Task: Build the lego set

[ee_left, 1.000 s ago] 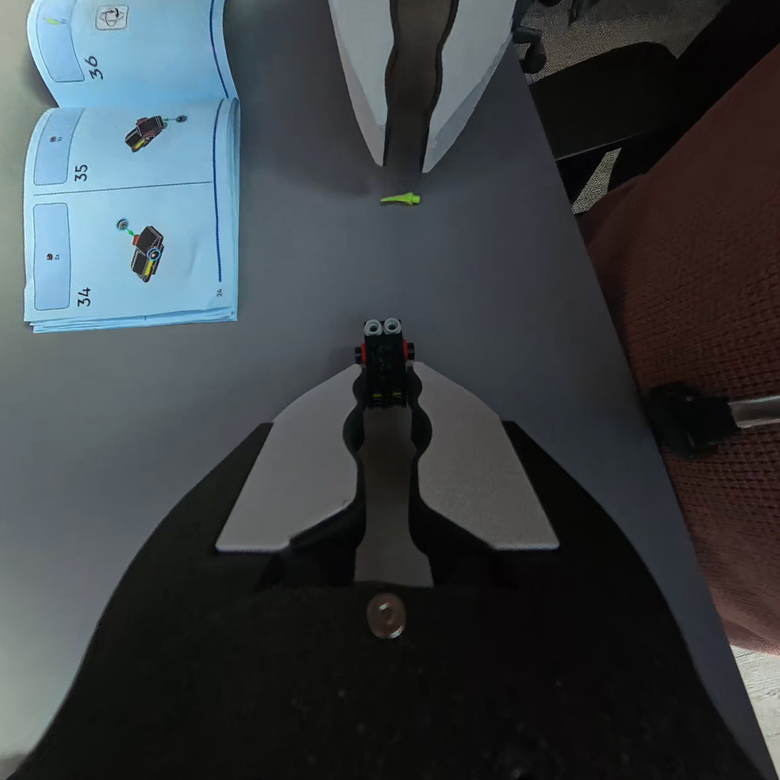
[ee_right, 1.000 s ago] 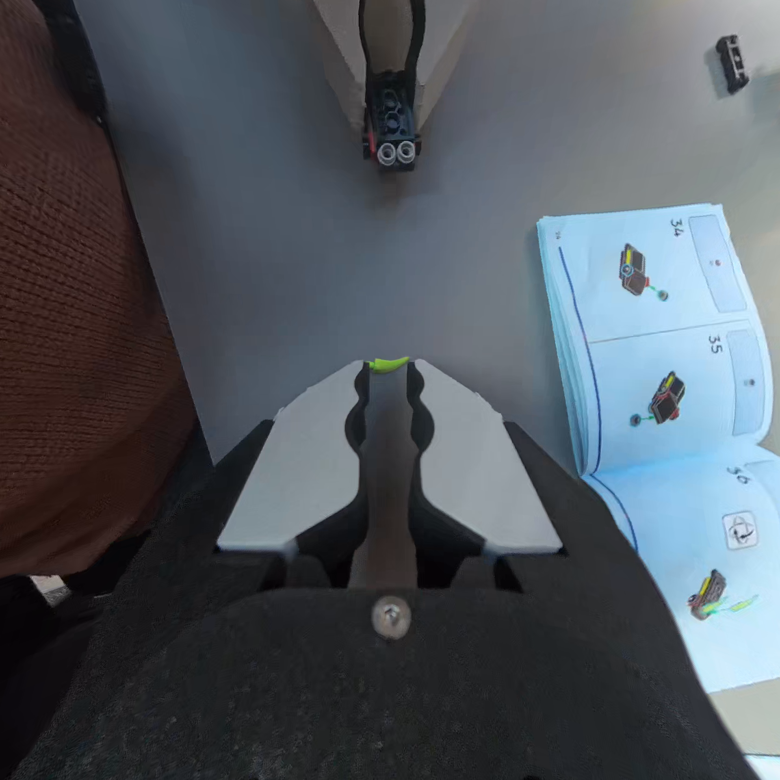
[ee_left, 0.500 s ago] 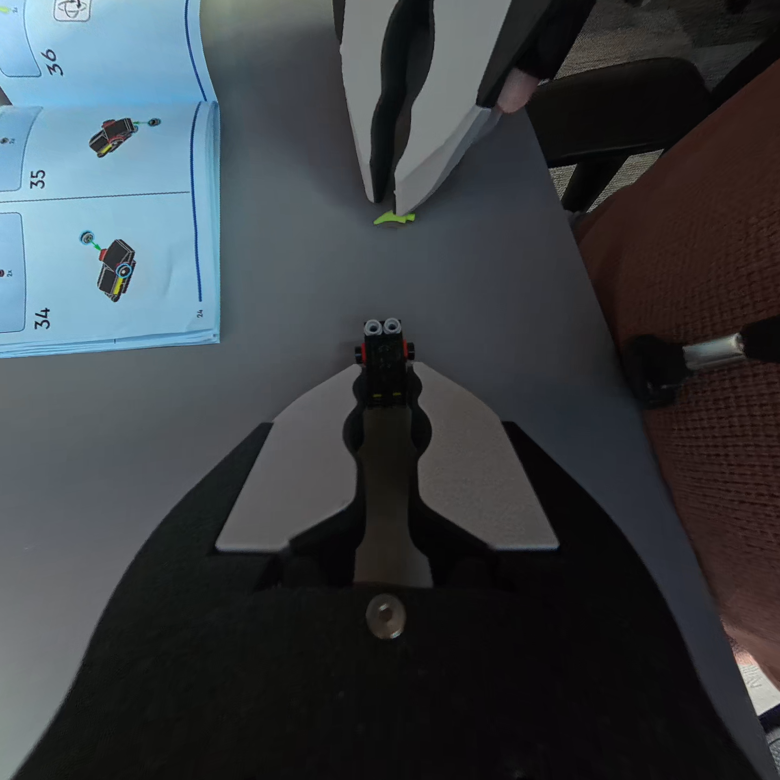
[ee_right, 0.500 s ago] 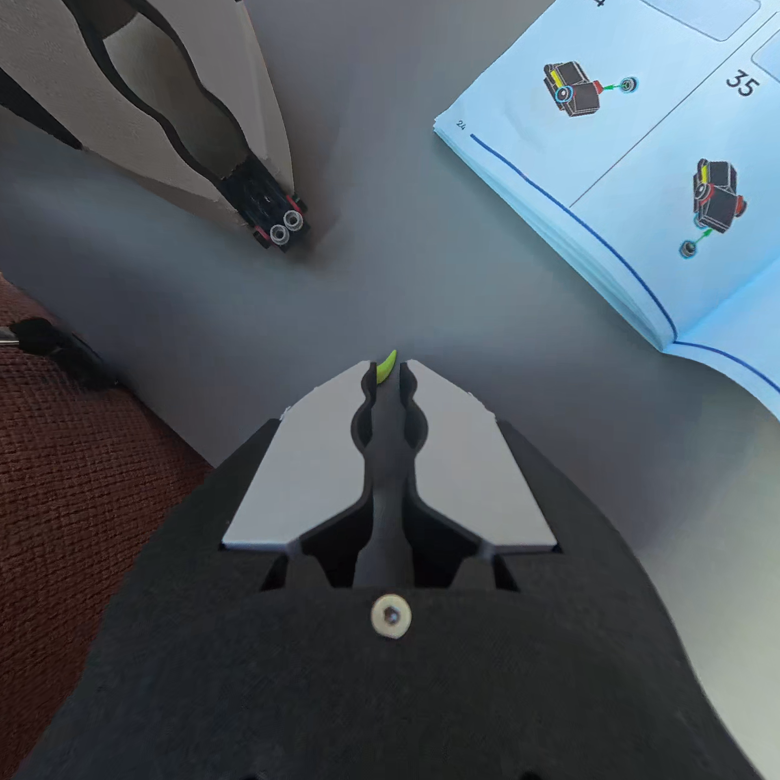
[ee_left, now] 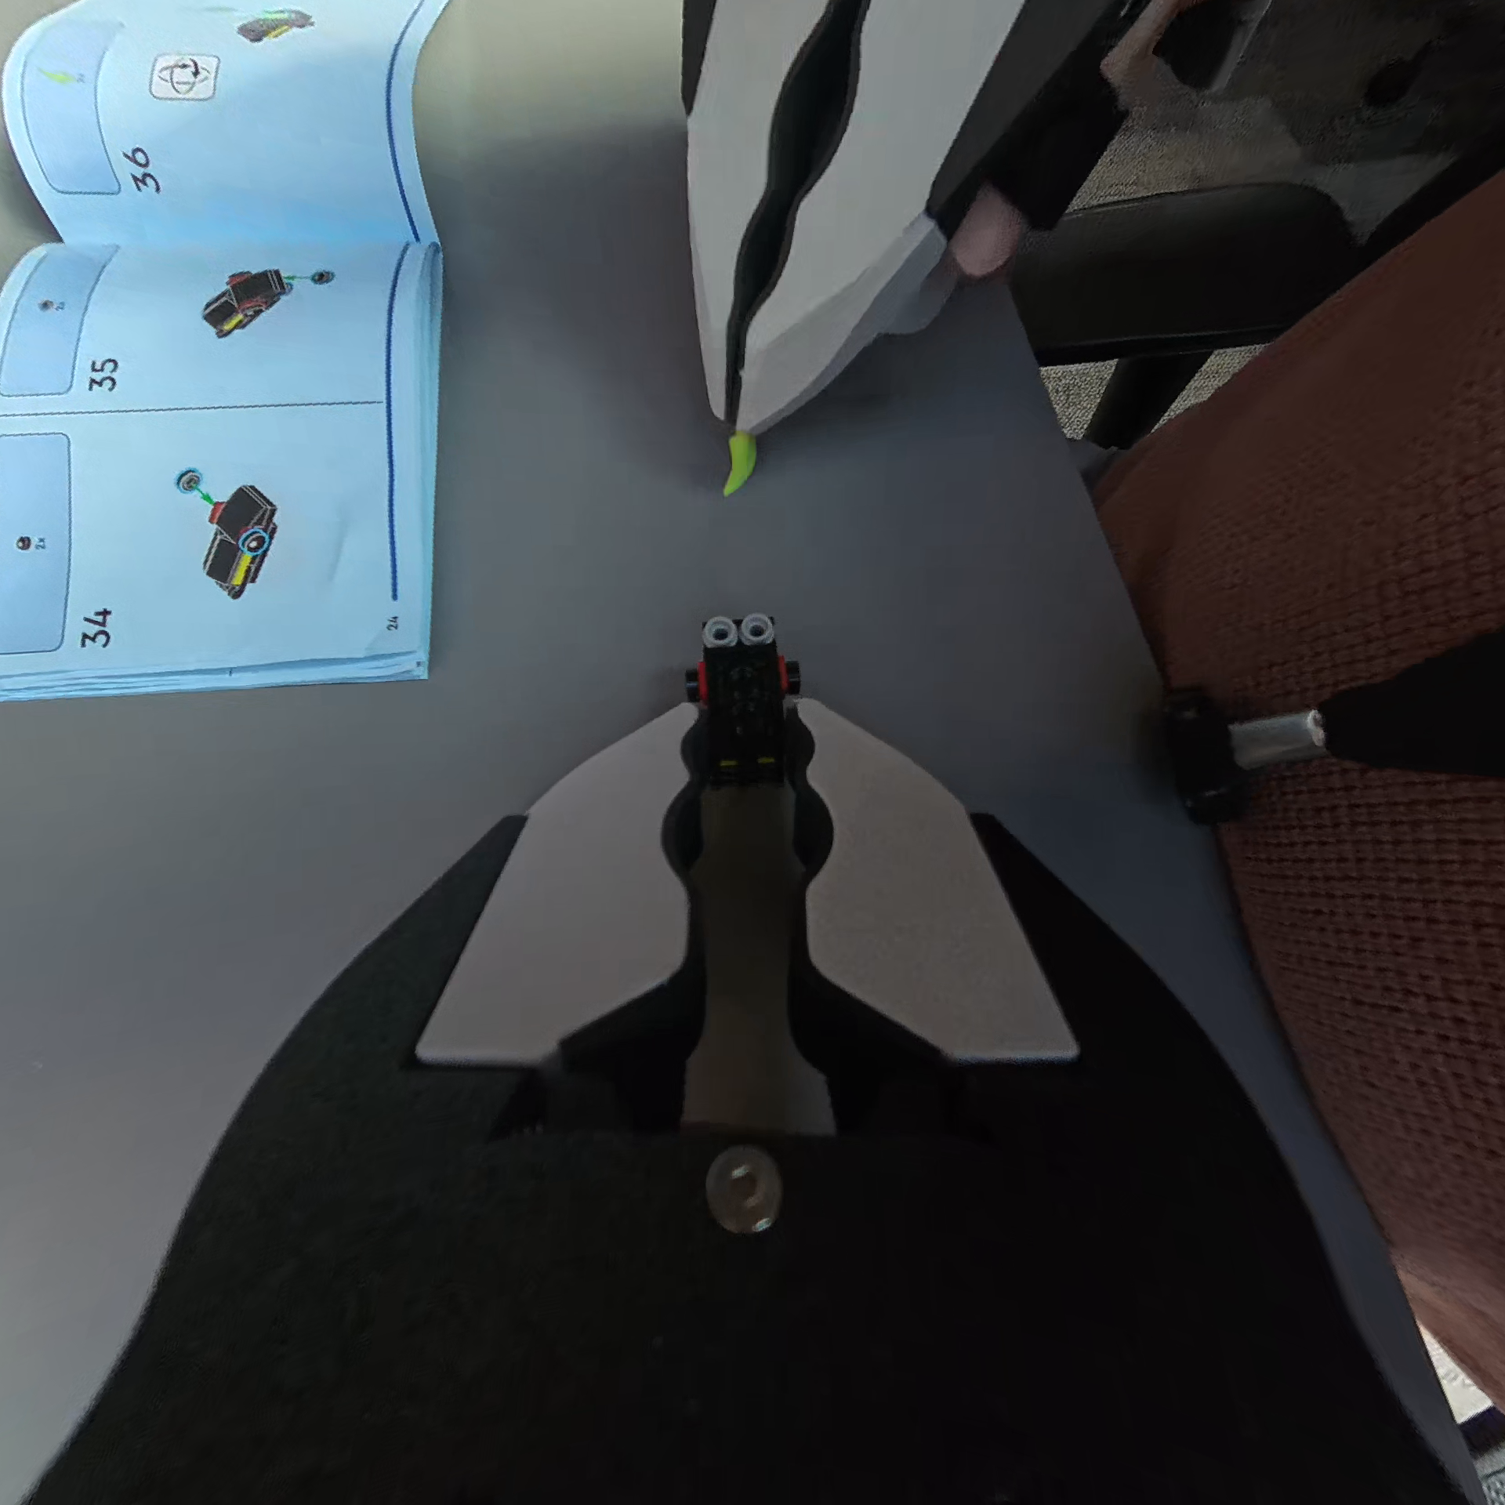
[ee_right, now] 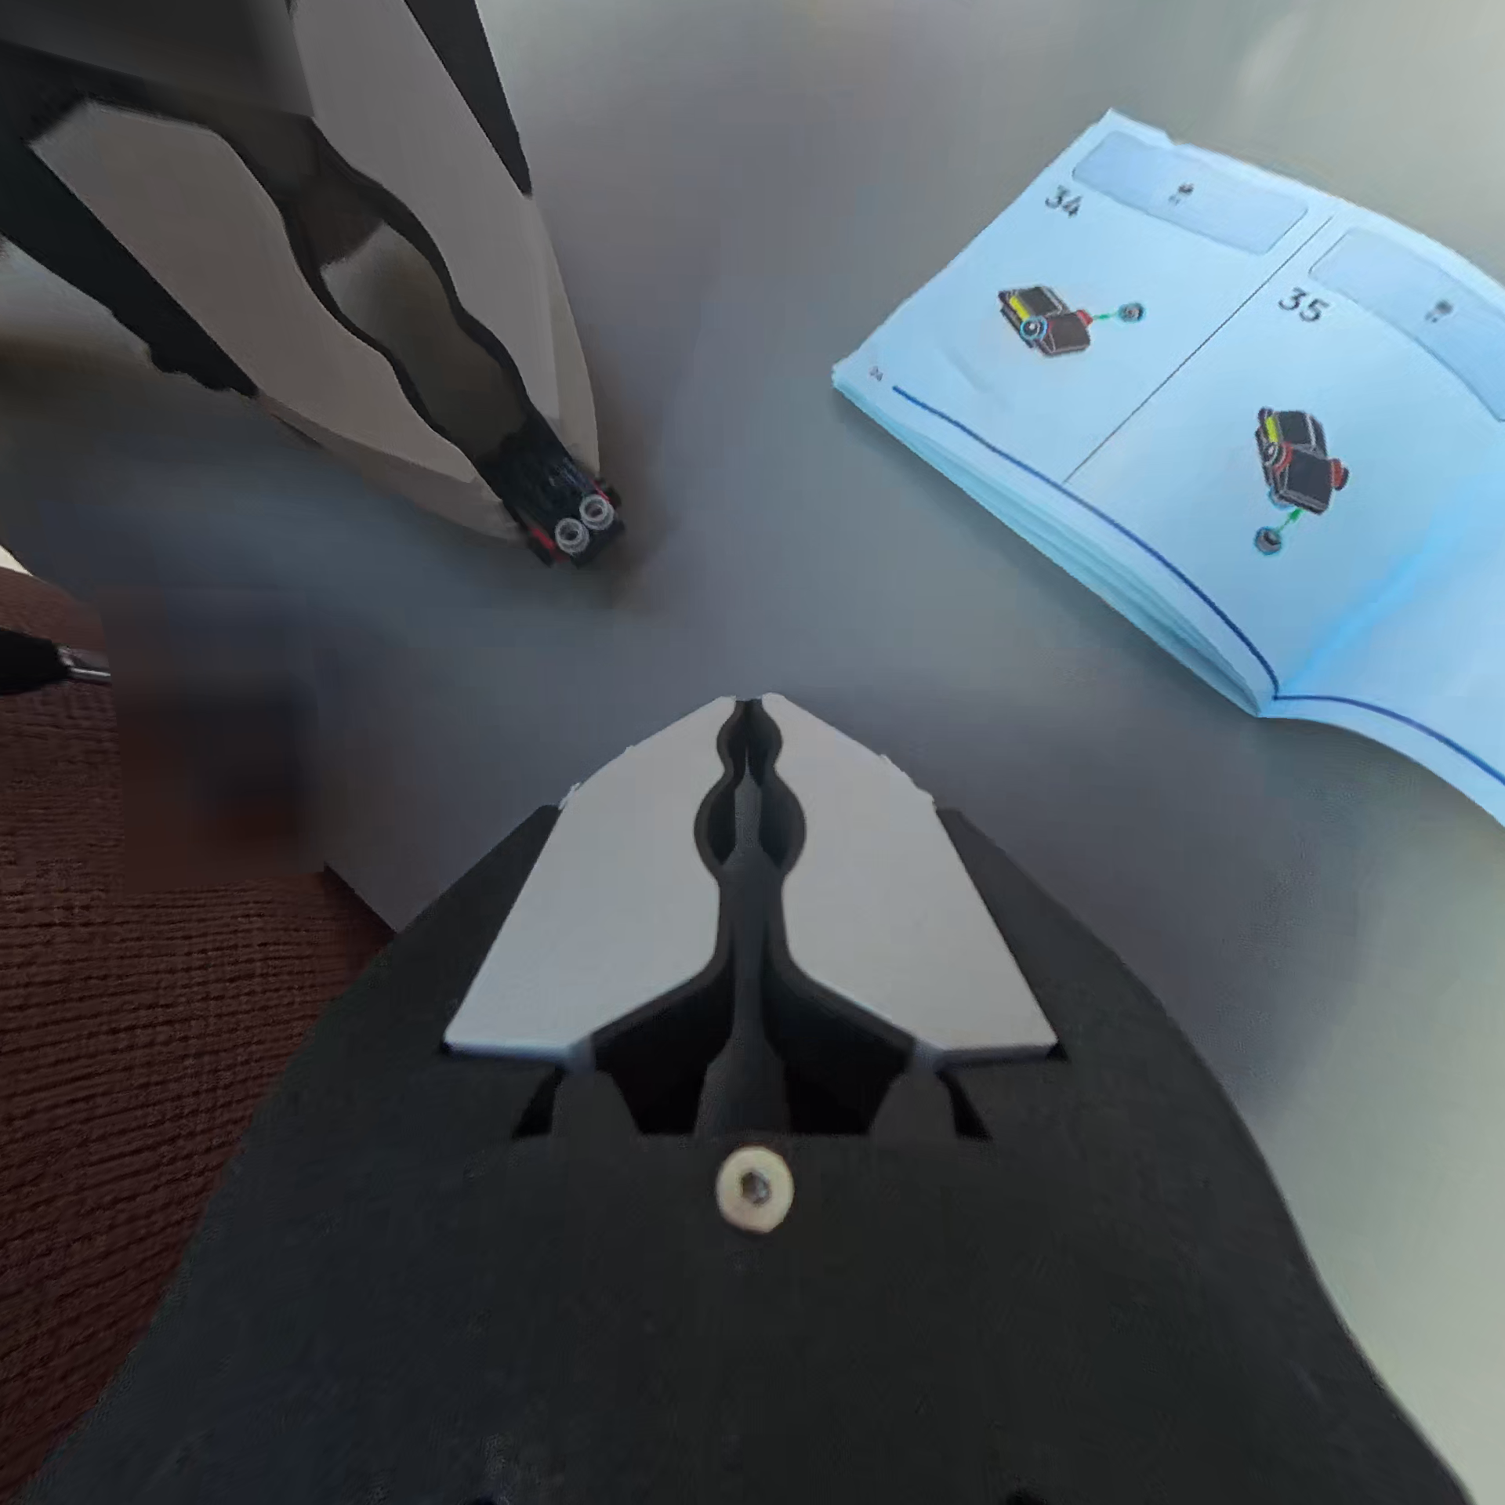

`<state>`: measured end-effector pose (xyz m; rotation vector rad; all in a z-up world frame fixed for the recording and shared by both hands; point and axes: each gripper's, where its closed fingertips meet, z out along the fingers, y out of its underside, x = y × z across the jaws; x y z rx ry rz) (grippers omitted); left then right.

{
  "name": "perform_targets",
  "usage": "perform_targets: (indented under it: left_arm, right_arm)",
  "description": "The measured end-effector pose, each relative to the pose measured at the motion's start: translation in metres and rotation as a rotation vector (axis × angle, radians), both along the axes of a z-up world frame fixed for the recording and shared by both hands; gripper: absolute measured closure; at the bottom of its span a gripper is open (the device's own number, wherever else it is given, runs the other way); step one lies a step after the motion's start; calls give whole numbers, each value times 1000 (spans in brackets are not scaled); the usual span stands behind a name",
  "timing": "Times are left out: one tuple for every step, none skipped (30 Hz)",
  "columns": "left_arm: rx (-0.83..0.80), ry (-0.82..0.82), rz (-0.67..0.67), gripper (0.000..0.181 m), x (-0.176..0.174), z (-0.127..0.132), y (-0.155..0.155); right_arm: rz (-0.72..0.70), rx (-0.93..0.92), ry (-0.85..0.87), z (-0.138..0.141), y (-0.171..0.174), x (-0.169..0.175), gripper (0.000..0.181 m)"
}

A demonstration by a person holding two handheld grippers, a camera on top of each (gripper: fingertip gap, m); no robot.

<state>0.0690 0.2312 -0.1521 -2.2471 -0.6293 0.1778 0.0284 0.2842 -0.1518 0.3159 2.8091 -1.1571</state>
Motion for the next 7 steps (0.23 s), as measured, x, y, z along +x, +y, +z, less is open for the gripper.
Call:
perform_targets:
  left_arm:
    - [1,1,11,164,-2,0,1]
    - [3,-2,23,164,-4,1,2]
    - [10,-7,39,164,-7,1,4]
    - [24,-17,58,164,-9,3,6]
    - [33,-32,74,164,-11,3,8]
    - [22,-46,88,163,-13,2,9]
    - [1,-52,102,163,-15,0,8]
  right_arm:
    - [-14,-117,-34,13,-5,-1,181]
    - [-31,-250,-59,28,-9,-3,181]
    - [-54,-371,-78,42,-12,-5,181]
    - [-83,-456,-83,52,-14,-8,181]
    - [-108,-476,-64,53,-15,-12,181]
    - [-121,-427,-28,45,-15,-14,181]
    - [-102,-337,-10,32,-13,-12,181]
